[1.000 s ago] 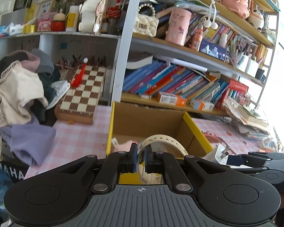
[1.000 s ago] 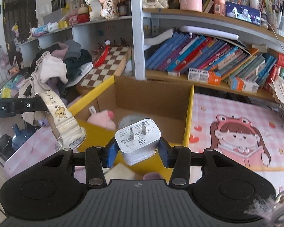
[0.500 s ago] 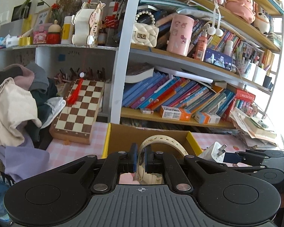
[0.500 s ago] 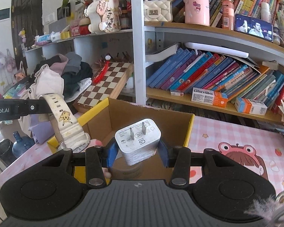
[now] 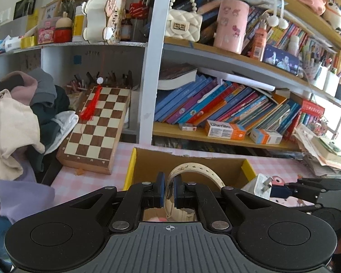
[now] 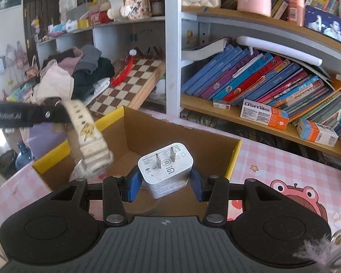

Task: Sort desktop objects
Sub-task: 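Lift the watch and charger plug over the yellow box with both tools, then open both tools to drop the watch and charger plug into the box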

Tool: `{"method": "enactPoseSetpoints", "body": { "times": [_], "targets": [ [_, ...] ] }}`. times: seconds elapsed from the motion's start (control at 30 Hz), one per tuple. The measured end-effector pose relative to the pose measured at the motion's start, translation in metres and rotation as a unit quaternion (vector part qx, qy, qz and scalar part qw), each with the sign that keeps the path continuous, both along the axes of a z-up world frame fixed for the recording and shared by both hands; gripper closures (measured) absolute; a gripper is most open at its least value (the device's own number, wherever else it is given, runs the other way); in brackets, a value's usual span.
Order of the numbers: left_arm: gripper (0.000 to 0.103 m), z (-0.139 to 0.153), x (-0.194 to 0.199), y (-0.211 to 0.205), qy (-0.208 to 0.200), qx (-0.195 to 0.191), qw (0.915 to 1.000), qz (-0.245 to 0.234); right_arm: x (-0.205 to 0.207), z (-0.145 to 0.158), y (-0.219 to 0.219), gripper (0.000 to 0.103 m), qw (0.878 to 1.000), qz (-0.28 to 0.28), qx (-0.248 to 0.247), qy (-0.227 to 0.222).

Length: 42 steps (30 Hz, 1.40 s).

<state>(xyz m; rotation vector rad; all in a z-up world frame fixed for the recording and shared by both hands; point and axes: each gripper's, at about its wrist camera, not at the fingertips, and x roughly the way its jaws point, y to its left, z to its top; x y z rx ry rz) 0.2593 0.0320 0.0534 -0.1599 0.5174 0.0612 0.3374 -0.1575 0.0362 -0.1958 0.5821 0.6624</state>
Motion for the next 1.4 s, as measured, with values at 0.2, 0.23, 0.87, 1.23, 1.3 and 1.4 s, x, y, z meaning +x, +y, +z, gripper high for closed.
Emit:
{"method": "enactPoseSetpoints", "body": {
  "times": [0.2,0.23,0.87,1.23,1.3,1.4],
  "targets": [
    [0.097,-0.006,0.032,0.001,0.013,0.015,0.9998,0.005,0.020,-0.015,0.009,0.060,0.999,0.027,-0.031,0.017],
    [0.097,-0.008,0.037,0.001,0.016,0.017,0.9997,0.004,0.023,-0.017,0.011,0.060,0.999,0.032,-0.037,0.019],
    [0.097,-0.056,0.083,0.001,0.095,0.015,0.9953,-0.006,0.054,-0.045,0.040,0.060,0.982,0.090,-0.162,0.022],
    [0.096,-0.063,0.088,0.005,0.106,0.018,0.9942,0.001,0.052,-0.052,0.045,0.060,0.974,0.099,-0.204,0.004],
    [0.095,-0.063,0.088,0.006,0.105,0.016,0.9943,0.003,0.052,-0.051,0.045,0.059,0.975,0.096,-0.200,0.003],
    [0.092,-0.062,0.087,0.006,0.103,0.016,0.9945,0.003,0.051,-0.049,0.044,0.057,0.977,0.093,-0.194,0.002]
  ]
}}
